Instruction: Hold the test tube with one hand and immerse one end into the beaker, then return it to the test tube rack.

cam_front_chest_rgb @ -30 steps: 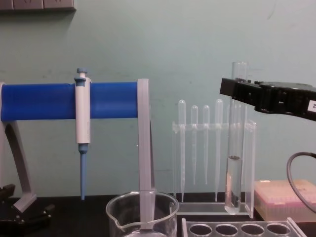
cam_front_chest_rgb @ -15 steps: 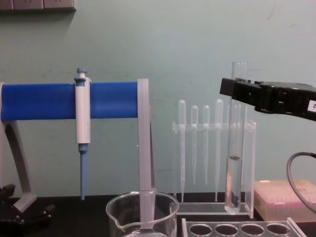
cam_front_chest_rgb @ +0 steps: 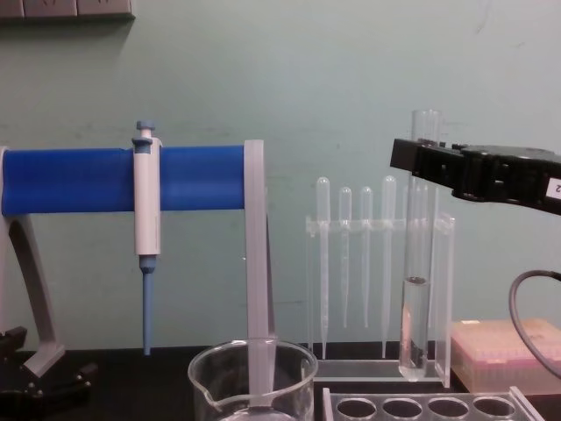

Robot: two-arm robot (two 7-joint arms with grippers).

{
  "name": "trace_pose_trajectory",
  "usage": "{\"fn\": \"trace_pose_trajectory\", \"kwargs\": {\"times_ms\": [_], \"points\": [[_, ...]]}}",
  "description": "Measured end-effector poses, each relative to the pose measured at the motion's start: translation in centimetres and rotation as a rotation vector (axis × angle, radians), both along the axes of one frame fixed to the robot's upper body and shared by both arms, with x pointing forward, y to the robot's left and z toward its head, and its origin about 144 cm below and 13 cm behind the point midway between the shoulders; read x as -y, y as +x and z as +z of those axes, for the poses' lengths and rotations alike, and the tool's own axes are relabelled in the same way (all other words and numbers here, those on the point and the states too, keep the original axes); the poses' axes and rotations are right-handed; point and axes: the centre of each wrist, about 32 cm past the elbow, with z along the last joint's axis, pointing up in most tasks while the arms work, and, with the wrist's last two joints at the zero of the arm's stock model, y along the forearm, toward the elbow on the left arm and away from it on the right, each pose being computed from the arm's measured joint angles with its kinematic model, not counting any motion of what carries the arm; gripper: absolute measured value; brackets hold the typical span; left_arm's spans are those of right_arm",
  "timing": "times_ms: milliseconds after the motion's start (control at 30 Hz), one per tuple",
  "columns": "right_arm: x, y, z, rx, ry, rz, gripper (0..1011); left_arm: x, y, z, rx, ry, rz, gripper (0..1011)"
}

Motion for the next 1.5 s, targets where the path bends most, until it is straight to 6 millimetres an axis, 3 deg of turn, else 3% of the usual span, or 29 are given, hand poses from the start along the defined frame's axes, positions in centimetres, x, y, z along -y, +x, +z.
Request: {"fn": "trace_pose_trajectory", "kwargs": {"times_ms": [1367,1500], "points": [[-0.01,0.00,0.01,0.000,0.000,0.000,226,0.00,0.00,0.00,0.000,0.000,0.000,1000],[-0.87,0.37,0.73,0.011,0.005,0.025,226,0.00,0.00,0.00,0.000,0.000,0.000,1000]]}}
